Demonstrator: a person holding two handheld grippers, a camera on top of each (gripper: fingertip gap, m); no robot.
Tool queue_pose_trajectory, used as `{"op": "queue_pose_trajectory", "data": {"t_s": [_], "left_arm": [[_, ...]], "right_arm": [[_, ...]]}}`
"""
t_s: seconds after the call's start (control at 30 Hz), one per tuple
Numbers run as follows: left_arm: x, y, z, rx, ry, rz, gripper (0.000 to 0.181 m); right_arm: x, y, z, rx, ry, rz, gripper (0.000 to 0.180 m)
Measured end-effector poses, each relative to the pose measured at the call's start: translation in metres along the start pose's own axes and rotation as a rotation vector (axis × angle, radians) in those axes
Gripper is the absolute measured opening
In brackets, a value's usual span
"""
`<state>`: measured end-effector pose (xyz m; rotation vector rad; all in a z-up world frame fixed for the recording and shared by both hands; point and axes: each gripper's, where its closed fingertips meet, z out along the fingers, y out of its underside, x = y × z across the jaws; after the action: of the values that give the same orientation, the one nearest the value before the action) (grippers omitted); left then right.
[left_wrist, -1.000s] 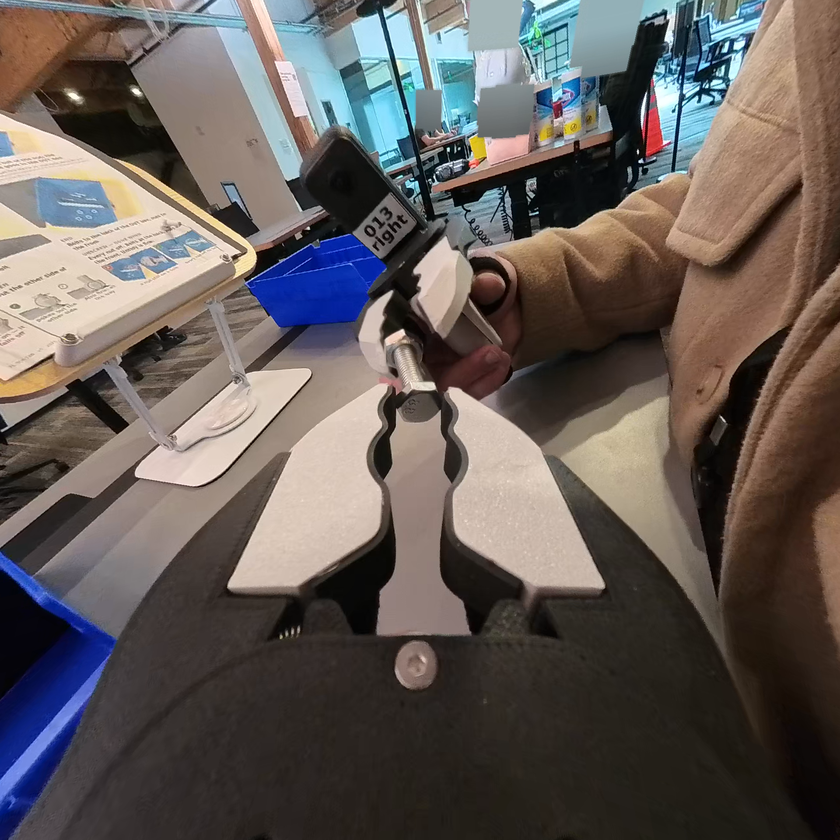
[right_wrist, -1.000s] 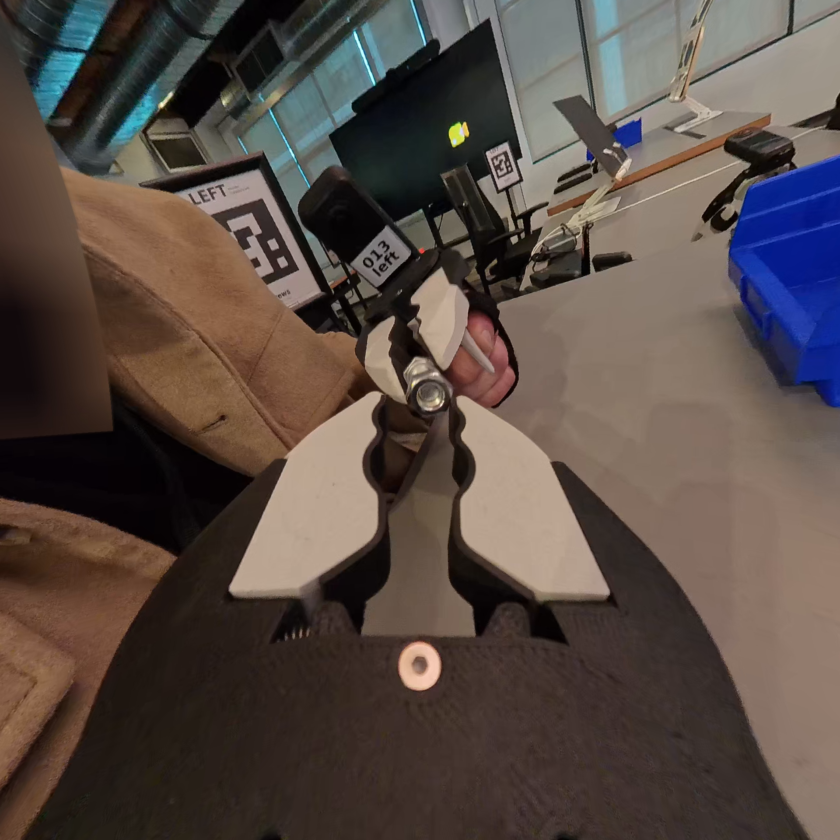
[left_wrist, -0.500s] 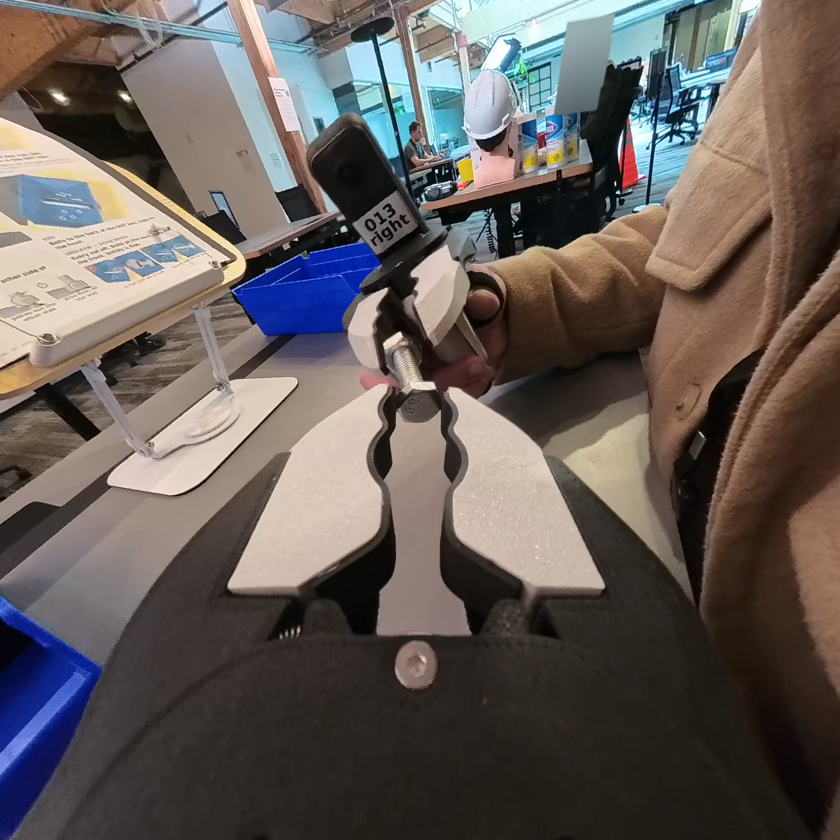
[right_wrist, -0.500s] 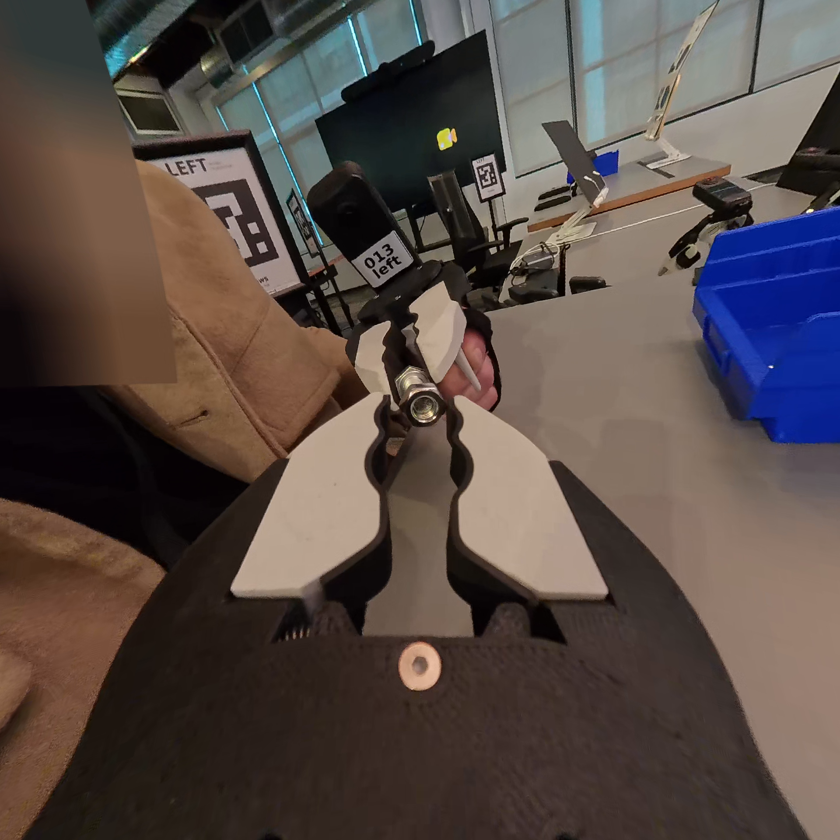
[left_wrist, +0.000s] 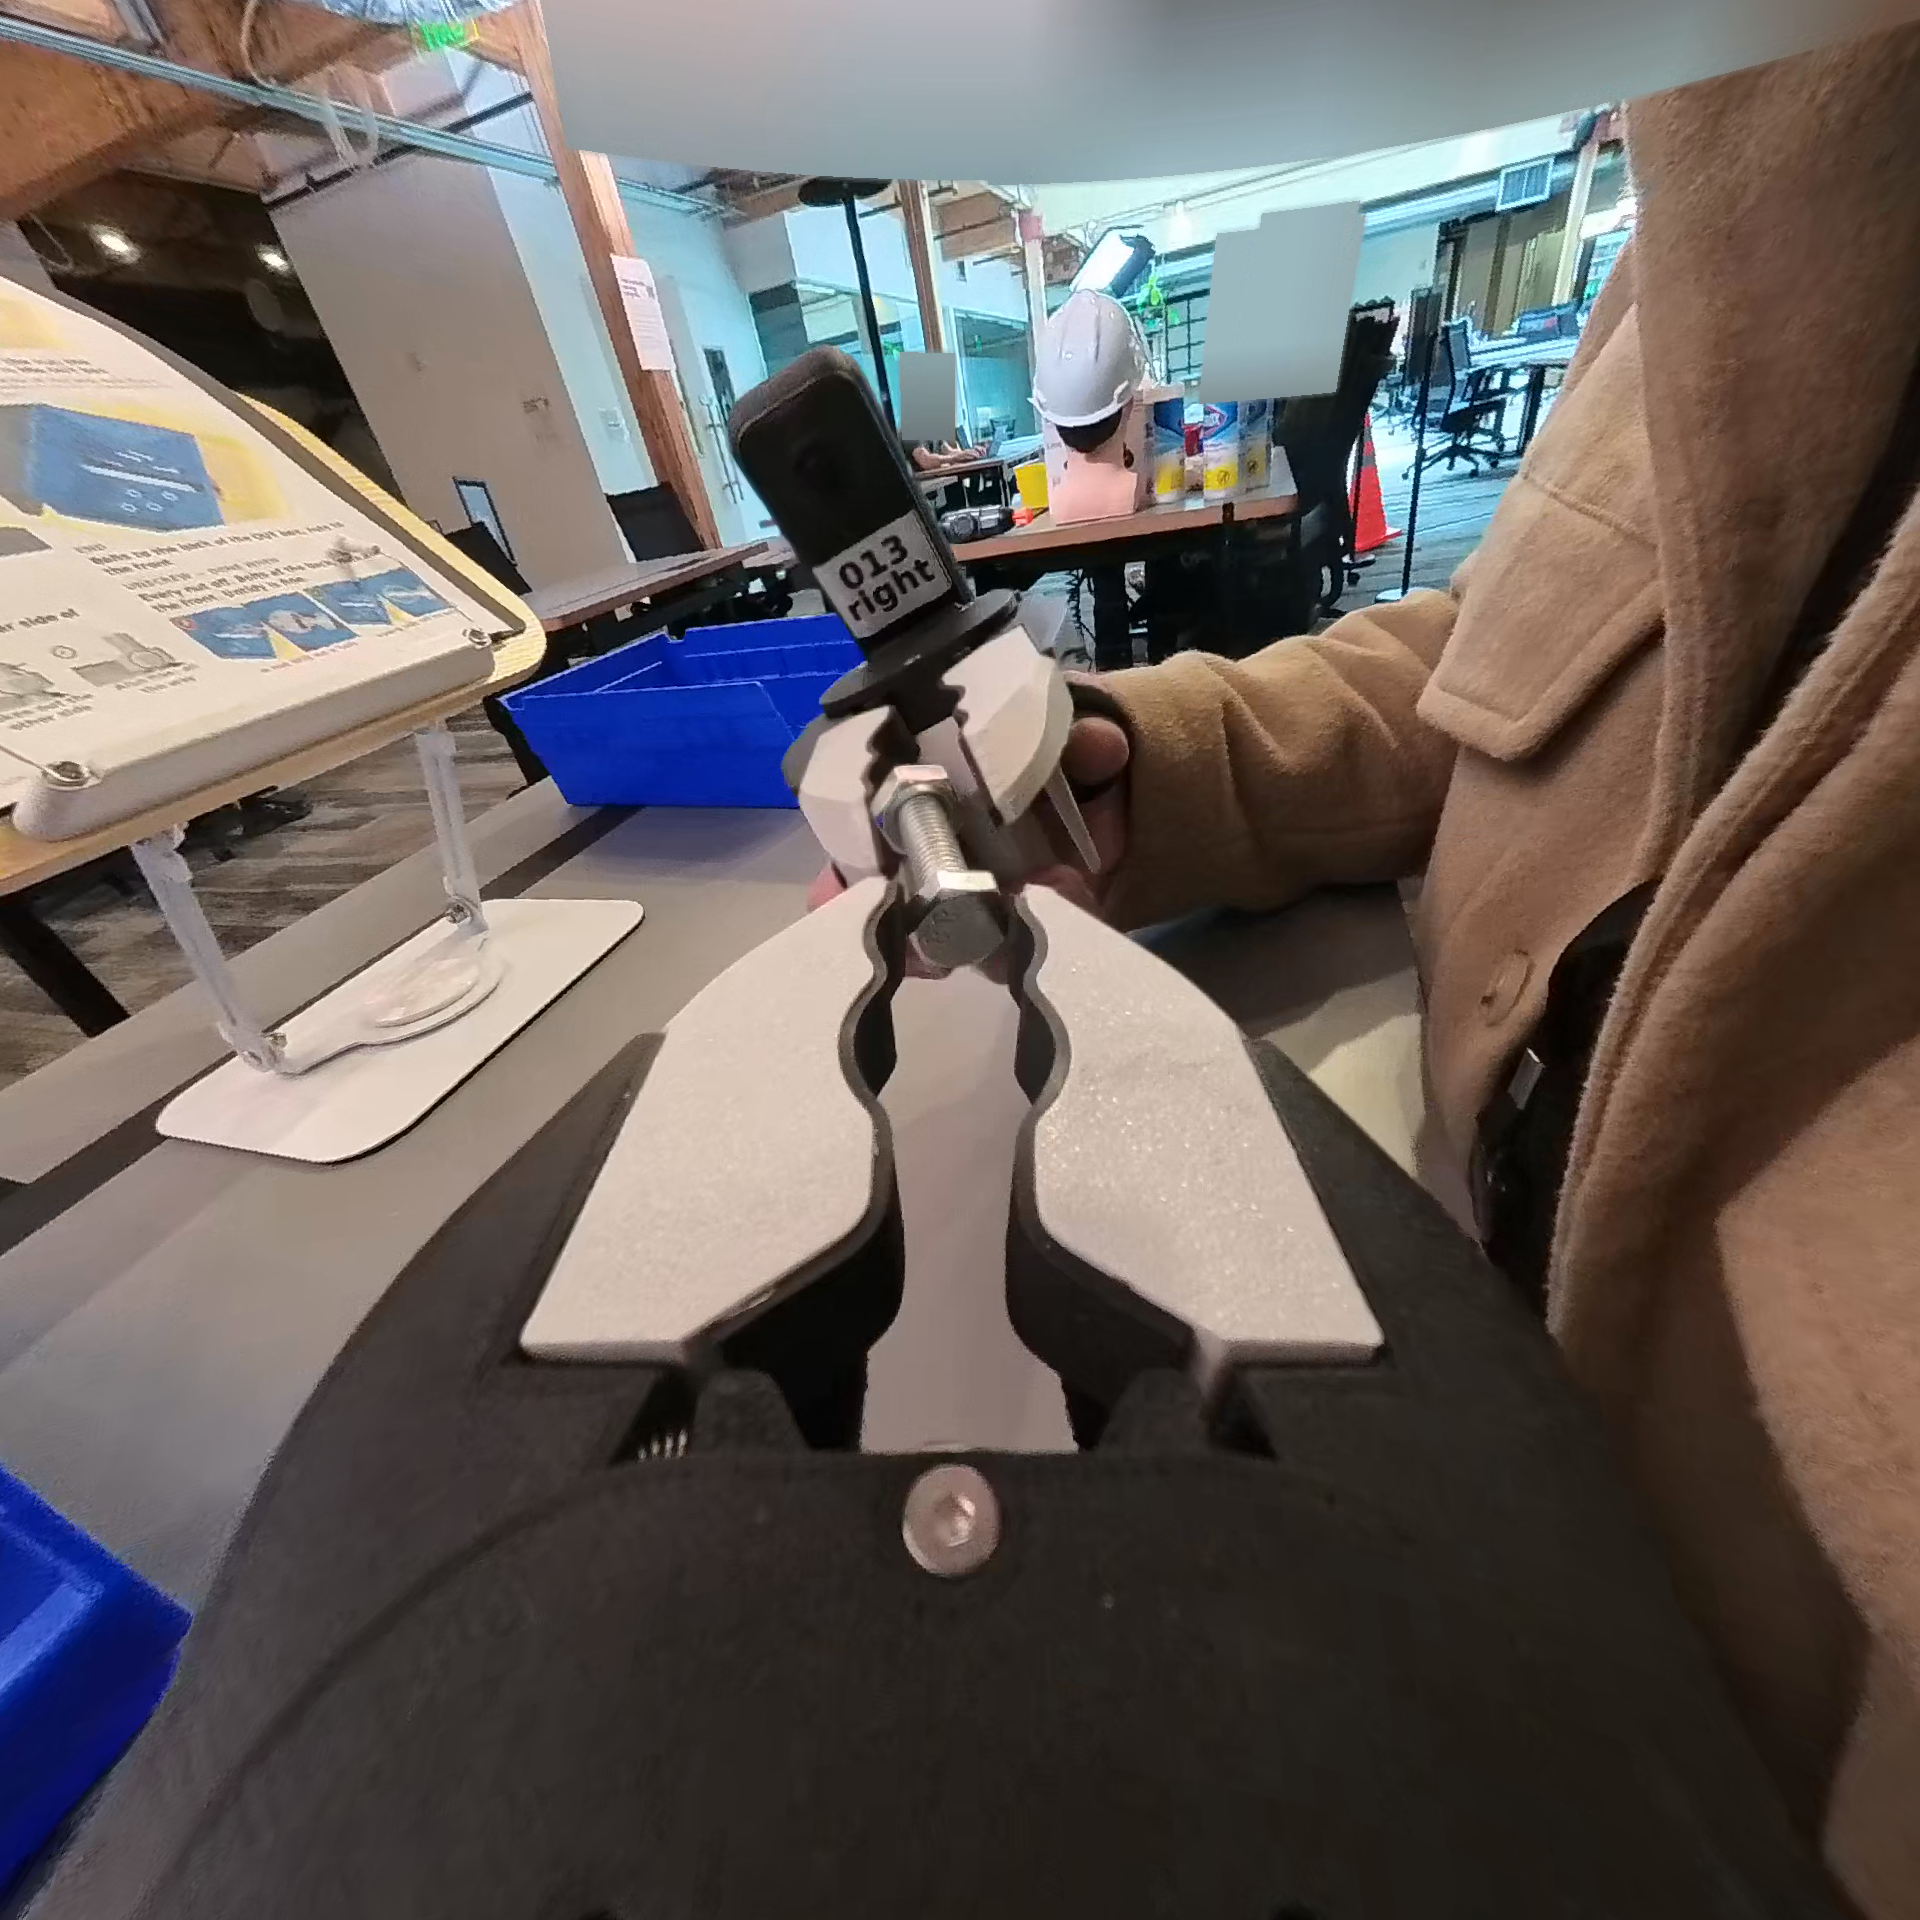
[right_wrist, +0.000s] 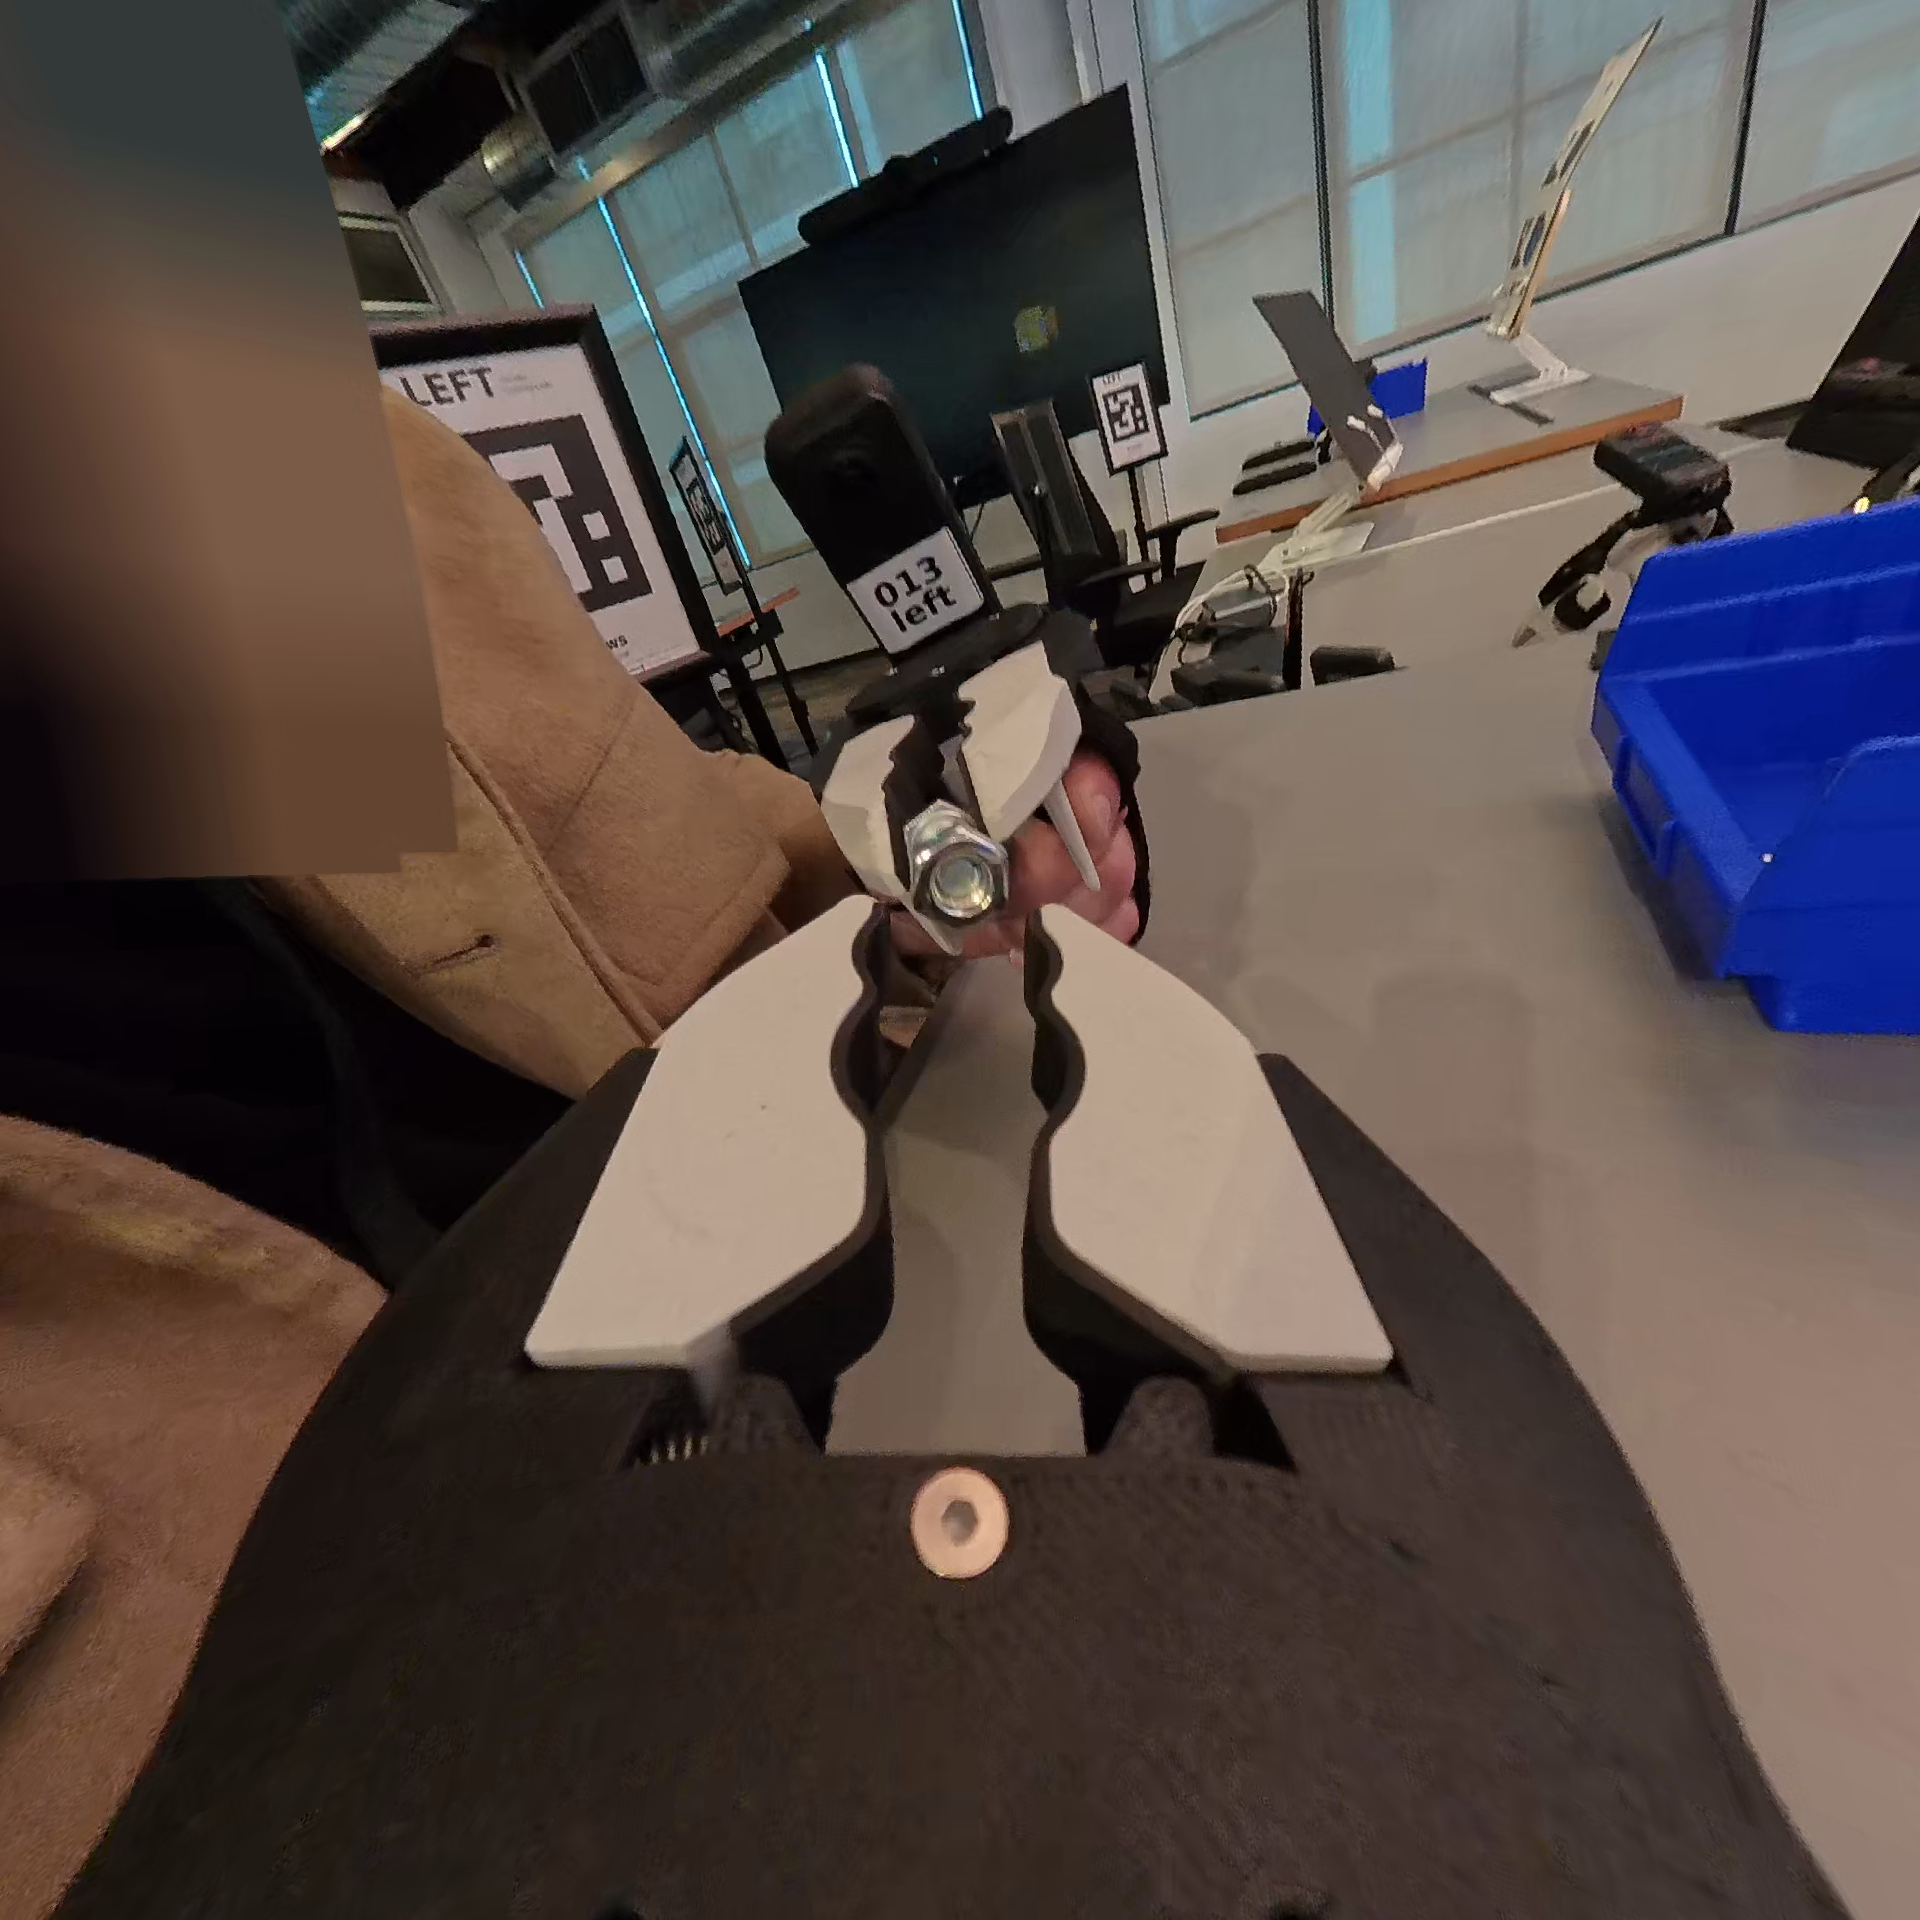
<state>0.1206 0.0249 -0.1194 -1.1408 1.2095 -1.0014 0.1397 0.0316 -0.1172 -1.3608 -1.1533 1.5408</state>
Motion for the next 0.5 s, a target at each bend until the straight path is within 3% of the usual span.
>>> {"op": "queue_pose_trajectory", "data": {"t_s": [0.5], "left_arm": [[0.002,-0.001,0.001,0.025,0.017,-0.034,0.018]], "right_arm": [[-0.001,0.002,0.000,-0.008,0.010,-0.030,0.022]]}}
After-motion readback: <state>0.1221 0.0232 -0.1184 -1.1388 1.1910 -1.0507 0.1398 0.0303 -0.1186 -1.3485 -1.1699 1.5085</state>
